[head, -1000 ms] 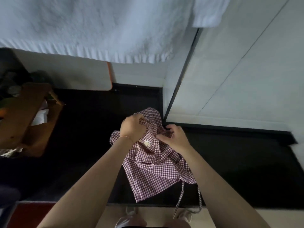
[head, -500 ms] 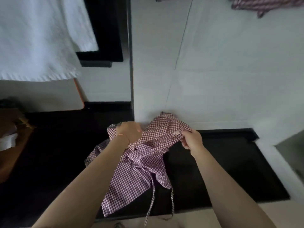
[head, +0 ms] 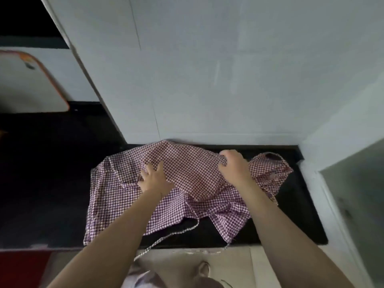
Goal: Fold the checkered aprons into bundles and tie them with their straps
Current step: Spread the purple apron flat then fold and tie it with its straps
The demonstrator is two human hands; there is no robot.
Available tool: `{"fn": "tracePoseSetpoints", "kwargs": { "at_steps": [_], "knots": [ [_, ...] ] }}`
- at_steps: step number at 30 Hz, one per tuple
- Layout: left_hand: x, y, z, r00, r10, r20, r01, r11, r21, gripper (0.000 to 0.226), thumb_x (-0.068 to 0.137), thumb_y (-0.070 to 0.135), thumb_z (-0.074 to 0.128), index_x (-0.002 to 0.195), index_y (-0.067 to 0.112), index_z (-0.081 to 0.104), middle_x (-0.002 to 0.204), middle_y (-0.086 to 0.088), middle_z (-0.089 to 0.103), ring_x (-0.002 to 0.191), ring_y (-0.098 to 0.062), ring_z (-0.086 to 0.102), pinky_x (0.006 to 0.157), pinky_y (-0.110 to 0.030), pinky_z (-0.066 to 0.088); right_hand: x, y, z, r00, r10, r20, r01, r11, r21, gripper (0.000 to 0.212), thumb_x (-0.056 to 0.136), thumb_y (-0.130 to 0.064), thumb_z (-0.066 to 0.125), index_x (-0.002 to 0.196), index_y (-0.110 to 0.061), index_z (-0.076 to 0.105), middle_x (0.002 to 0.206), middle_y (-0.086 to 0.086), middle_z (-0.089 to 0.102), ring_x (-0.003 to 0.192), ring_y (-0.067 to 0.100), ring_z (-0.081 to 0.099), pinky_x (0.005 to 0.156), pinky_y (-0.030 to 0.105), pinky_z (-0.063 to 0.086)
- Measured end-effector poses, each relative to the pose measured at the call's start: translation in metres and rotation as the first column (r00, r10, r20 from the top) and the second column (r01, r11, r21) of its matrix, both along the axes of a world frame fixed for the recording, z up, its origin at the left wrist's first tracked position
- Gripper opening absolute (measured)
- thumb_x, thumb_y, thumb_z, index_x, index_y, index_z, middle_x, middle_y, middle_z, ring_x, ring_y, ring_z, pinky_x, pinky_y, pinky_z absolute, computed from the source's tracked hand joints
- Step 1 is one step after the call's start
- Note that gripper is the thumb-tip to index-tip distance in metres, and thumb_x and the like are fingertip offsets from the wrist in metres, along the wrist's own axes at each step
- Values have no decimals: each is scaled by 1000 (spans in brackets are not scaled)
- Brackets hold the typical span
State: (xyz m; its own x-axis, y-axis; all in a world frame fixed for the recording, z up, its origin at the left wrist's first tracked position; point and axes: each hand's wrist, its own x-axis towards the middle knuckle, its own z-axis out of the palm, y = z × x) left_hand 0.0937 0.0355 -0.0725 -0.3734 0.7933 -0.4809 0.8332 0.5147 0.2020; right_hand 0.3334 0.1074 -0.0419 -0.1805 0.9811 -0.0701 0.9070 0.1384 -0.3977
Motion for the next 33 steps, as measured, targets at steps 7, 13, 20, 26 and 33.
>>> {"fn": "tracePoseSetpoints", "kwargs": {
  "at_steps": [7, 13, 20, 26, 33],
  "knots": [
    [23, -32, -48, 997, -19, 75, 26, 996, -84, 120, 76, 58, 76, 158, 24, -5, 163, -8, 11, 149, -31, 19, 114, -54, 34, -5, -30, -70, 877, 376, 300, -212, 862, -461, 98, 70, -62, 77, 147, -27, 29, 152, 7, 30, 142, 34, 26, 112, 59, 29],
    [21, -42, -45, 987, -129, -91, 119, 987, -110, 104, 86, 51, 68, 157, 14, 2, 159, -7, 29, 144, -26, 35, 119, -52, 25, 4, -19, -67, 917, 298, 265, -180, 902, -392, 20, 96, -27, 53, 107, -18, 67, 120, 3, 61, 112, 26, 54, 95, 38, 45],
    [-3, -32, -21, 956, 37, -290, -15, 997, 76, 52, 92, 40, 63, 132, 12, 45, 129, -7, 53, 117, -23, 54, 97, -40, 48, 21, 23, -11, 958, -208, 196, 232, 967, -108, 23, 96, -25, 53, 99, -8, 67, 113, 12, 60, 92, 30, 61, 68, 33, 45],
    [-25, -23, -27, 992, -91, -83, 72, 976, -207, 87, 81, 54, 74, 150, 32, 27, 154, -10, 28, 139, -35, 35, 105, -51, 41, 14, 31, -3, 954, -232, 190, 265, 949, -170, 21, 93, -16, 52, 78, -10, 65, 88, 8, 68, 64, 21, 57, 56, 28, 43],
    [-40, -31, -37, 966, -138, -221, 105, 983, -152, 28, 96, 16, 52, 121, 16, 65, 121, -3, 59, 110, -24, 61, 86, -38, 53, 21, 22, -1, 839, 223, 496, 213, 705, -677, 50, 88, -26, 75, 127, 3, 61, 115, 15, 65, 91, 27, 60, 88, 35, 50]
  ]
}}
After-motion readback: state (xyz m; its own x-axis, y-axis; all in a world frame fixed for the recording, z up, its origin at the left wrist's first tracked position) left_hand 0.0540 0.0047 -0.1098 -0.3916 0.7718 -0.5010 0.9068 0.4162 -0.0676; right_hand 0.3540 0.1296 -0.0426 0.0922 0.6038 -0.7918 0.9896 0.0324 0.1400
